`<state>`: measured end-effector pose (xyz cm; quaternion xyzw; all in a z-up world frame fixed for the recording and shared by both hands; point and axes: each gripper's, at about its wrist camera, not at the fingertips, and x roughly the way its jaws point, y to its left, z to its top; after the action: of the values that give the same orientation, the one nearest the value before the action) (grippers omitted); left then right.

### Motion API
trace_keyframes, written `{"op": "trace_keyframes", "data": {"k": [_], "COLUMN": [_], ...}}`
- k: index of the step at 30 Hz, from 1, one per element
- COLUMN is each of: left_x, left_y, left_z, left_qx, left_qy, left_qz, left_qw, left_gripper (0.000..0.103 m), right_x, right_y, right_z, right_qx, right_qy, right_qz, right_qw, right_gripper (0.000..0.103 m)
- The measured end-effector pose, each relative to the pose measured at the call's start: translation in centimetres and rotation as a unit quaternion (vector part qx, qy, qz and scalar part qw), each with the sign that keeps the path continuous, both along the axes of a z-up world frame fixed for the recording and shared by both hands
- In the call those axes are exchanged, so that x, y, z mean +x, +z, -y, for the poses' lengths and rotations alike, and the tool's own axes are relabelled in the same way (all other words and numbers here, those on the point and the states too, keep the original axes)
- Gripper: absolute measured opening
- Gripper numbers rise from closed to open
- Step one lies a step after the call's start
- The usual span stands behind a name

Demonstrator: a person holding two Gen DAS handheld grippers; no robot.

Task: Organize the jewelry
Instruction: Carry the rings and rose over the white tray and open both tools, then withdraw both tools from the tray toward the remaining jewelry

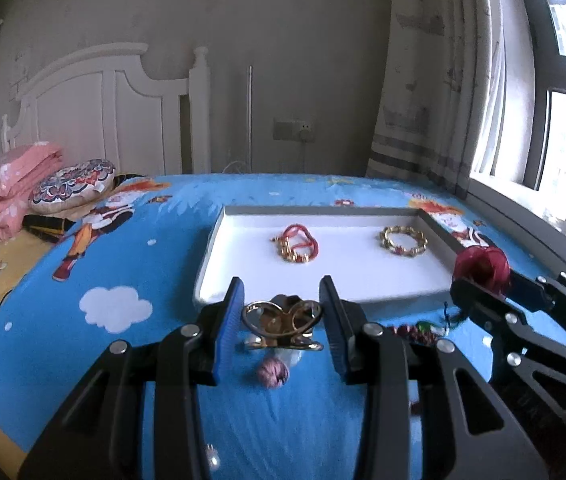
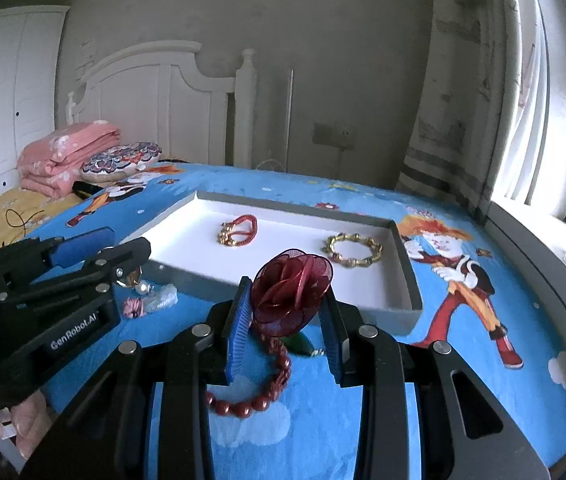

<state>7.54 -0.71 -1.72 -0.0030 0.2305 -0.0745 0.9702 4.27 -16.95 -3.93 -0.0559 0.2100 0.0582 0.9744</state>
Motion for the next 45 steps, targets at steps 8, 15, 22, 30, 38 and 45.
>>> {"op": "trace_keyframes", "data": {"k": [8, 15, 22, 30, 38, 45], "left_x": [2.4, 6.0, 10.4, 14.1, 16.5, 12.2], "left_y": [2.2, 3.2, 2.9, 1.8, 0.6, 2.3], "left_z": [0.6, 1.5, 1.4, 2.6, 2.9, 1.5], "left_qx": [0.009, 0.015, 0.019, 0.033, 0.041, 0.038], "left_qy": [0.009, 0.017, 0.040, 0.041, 0.049, 0.049], "left_qz": [0.014, 0.013, -0.009, -0.049, -0.094, -0.036], "left_qw": [0.9998, 0.9997, 0.9990, 0.9974, 0.9935, 0.9975], "left_gripper": [0.038, 0.038, 0.038, 0.038, 0.042, 0.071], "right_x": [2.6, 6.2, 10.8, 15.8, 18.1, 12.4], "right_y": [1.2, 1.8, 2.5, 1.7, 0.9, 3.1], "right_z": [0.5, 0.5, 1.0, 1.1, 2.0, 4.0], "right_qx": [0.006, -0.008, -0.001, 0.019, 0.025, 0.038], "right_qy": [-0.009, -0.014, -0.024, -0.037, -0.056, -0.032], "right_qz": [0.004, 0.006, -0.008, -0.057, -0.098, -0.038], "right_qw": [1.000, 1.000, 1.000, 0.998, 0.993, 0.998], "right_gripper": [0.032, 0.032, 0.032, 0.032, 0.043, 0.072]}}
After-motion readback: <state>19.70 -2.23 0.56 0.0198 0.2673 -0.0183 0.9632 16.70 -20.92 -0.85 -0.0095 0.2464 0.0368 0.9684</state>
